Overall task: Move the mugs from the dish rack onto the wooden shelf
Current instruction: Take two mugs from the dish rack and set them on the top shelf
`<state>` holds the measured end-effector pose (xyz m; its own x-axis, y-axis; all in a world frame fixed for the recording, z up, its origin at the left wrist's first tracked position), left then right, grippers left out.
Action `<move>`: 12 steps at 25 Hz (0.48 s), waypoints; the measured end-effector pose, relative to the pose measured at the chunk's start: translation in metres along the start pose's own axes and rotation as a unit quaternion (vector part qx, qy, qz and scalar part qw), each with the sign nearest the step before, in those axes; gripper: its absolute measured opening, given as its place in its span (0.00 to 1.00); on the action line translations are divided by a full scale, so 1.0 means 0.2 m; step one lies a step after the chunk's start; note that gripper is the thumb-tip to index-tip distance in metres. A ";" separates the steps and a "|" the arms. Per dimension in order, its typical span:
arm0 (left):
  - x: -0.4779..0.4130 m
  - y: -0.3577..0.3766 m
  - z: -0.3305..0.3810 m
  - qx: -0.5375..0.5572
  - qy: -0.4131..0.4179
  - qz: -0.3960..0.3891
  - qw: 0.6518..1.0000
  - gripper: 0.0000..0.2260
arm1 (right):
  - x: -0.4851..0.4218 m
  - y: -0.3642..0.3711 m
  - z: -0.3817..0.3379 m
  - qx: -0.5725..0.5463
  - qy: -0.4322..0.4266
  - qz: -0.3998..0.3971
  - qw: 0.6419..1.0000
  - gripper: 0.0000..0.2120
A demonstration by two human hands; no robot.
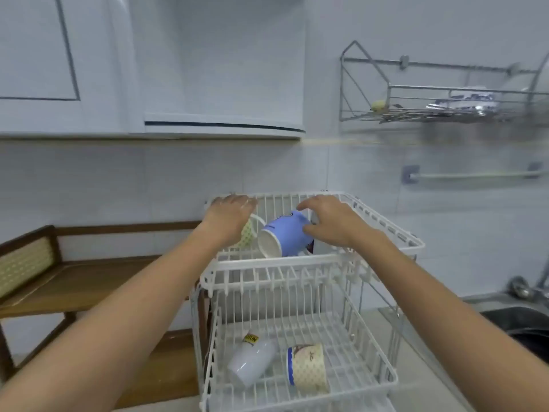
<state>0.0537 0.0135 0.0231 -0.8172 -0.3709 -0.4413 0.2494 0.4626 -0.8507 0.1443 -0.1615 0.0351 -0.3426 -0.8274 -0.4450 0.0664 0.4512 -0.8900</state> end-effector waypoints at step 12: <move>-0.25 0.12 0.11 -0.284 0.178 -0.127 0.933 0.25 | -0.30 0.23 0.05 0.053 -0.232 -0.253 0.938 0.44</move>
<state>0.1128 0.0259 0.0179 -0.9585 -0.2827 -0.0363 -0.2097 0.7860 -0.5816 0.1769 -0.0949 0.0204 0.0869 -0.9943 0.0626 0.1060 -0.0533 -0.9929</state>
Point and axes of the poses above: each hand's wrist, its own x-axis away from the middle knuckle, its own y-axis out of the palm, z = x × y, the point moved 6 cm from there along -x, towards the middle knuckle, and after that the axes turned 10 degrees about -y, right-handed, at the moved point
